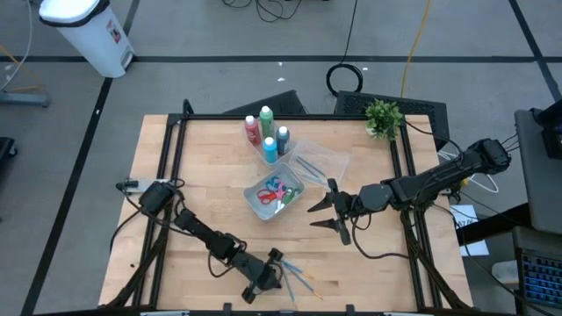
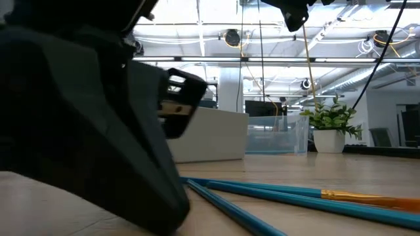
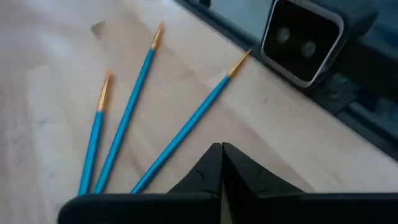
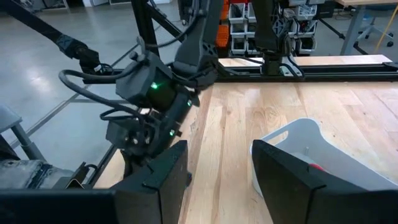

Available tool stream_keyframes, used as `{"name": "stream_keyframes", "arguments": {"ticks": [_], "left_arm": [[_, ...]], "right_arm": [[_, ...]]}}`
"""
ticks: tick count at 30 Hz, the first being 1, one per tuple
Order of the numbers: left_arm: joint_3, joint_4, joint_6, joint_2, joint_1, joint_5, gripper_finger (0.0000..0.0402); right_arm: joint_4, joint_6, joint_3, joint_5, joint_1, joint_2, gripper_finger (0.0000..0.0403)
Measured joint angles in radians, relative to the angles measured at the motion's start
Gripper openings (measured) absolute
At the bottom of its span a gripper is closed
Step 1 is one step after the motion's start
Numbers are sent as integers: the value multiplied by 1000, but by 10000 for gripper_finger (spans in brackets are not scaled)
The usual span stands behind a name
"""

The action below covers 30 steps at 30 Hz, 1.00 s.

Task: Pick & Place Paint Supplies
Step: Adjust the blue paintbrush on the table, then put the blue paintbrush into the right transparent bin

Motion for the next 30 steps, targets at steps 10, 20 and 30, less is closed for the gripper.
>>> {"name": "stream_keyframes", "arguments": {"ticks": [10, 20, 30], "left_arm": [[123, 28, -97, 132, 44, 61, 5], [156, 3, -152, 133, 105, -244, 5], [154, 4, -174, 116, 128, -211, 24]], "right_arm": [[0, -2, 0, 0, 0, 0, 171], [-5, 8, 0, 0, 0, 0, 171], [-59, 24, 0, 0, 2, -4, 171]]}}
